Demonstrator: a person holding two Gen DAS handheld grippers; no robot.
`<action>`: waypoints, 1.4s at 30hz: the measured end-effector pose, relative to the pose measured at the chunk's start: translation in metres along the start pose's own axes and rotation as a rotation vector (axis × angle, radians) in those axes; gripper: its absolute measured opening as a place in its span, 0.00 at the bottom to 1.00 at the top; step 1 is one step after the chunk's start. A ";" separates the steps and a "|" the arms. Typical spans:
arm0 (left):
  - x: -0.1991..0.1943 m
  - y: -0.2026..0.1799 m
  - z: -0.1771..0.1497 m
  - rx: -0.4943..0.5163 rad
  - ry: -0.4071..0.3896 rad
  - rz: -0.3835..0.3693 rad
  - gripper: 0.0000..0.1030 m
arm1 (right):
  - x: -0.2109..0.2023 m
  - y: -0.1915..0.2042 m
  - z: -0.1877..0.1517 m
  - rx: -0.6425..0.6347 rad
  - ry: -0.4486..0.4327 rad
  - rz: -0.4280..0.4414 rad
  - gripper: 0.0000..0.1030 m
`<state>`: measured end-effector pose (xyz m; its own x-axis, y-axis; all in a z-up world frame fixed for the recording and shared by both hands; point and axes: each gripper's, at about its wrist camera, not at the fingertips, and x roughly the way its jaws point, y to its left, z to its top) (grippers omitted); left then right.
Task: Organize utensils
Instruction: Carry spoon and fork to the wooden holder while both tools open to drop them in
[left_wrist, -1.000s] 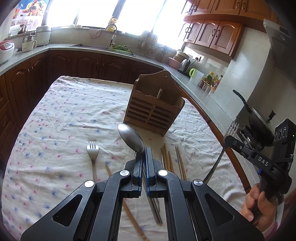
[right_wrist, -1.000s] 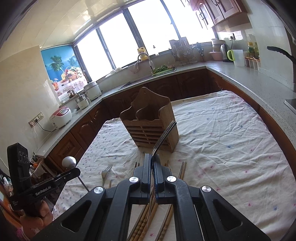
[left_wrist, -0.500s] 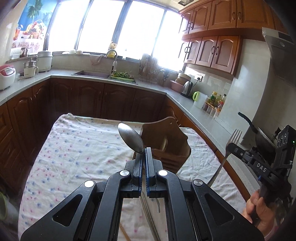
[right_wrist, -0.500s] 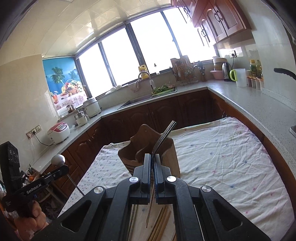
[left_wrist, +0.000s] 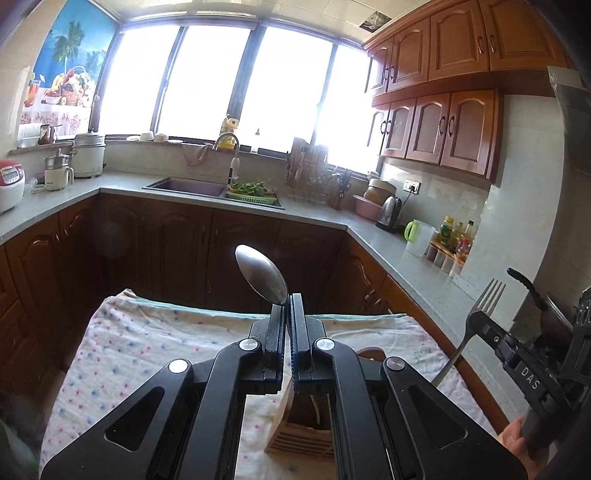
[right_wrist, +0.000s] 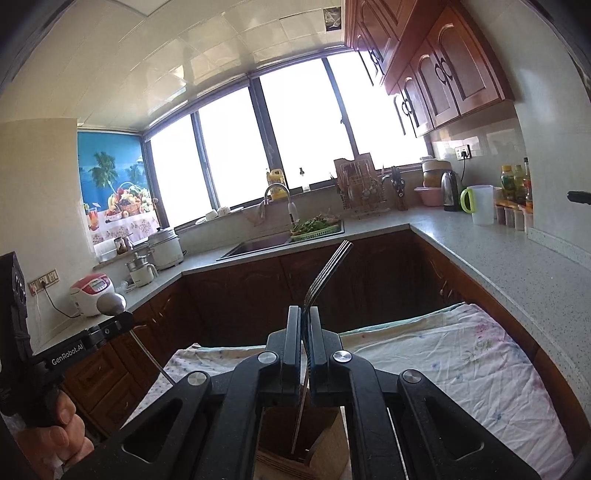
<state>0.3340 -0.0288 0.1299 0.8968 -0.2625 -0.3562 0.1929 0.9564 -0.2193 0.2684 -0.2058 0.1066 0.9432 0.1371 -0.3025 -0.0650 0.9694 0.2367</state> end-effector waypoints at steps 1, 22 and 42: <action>0.008 0.000 -0.003 0.002 0.007 0.001 0.02 | 0.005 0.000 -0.005 -0.006 0.009 -0.002 0.02; 0.075 -0.014 -0.068 0.053 0.178 -0.045 0.03 | 0.039 -0.016 -0.067 0.033 0.162 0.017 0.06; 0.059 -0.004 -0.064 0.024 0.173 -0.020 0.46 | 0.027 -0.031 -0.055 0.113 0.143 0.035 0.37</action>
<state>0.3605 -0.0557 0.0521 0.8115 -0.2973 -0.5031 0.2209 0.9531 -0.2069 0.2781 -0.2213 0.0402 0.8844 0.2055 -0.4190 -0.0518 0.9355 0.3495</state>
